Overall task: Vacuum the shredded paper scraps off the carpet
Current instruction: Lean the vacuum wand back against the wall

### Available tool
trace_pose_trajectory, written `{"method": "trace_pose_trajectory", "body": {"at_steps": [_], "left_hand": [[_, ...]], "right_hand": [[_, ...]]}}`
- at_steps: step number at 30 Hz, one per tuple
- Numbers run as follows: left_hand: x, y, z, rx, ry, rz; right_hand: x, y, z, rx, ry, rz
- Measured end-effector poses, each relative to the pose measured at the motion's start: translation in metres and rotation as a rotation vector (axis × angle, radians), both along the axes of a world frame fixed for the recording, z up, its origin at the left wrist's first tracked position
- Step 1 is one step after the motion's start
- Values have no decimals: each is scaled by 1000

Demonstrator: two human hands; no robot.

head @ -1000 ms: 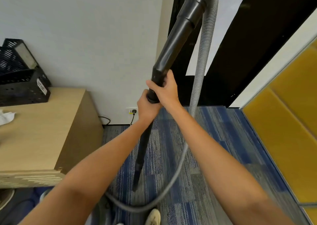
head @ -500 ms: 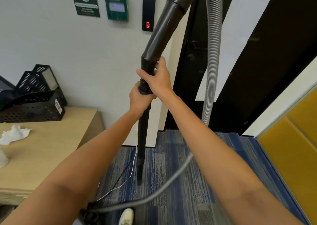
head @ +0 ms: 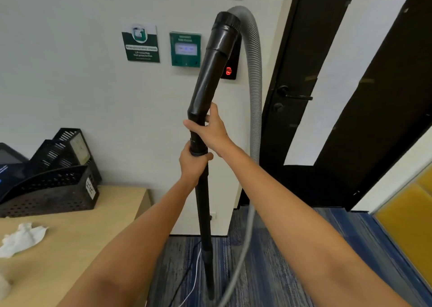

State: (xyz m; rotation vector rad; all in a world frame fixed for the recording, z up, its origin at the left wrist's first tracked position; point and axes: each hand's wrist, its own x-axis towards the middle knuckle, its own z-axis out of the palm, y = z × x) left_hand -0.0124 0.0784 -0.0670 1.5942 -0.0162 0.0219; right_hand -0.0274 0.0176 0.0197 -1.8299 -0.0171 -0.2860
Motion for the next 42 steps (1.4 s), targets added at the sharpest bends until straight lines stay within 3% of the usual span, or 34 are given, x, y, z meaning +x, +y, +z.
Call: {"method": "trace_pose_trajectory", "body": {"at_steps": [8,17,25,30,33,42], "left_hand": [[42,9,-16,7,25,-11],[64,15,-51,82,76,-19],[95,15,-30,118,53,166],[118,30,-25,83,120,223],[133,40,-24,175,103,265],[151,48,-22,387,81,317]], "right_hand": [[48,9,-9,-15,89,-3],[69,7,-53,-53,313,-15],[96,14,-57,-161,373,62],[107,16,-52,-222,258,-41],[114,19,-50,-241,169,-71],[121,-13,-60,-601,-66,-394]]}}
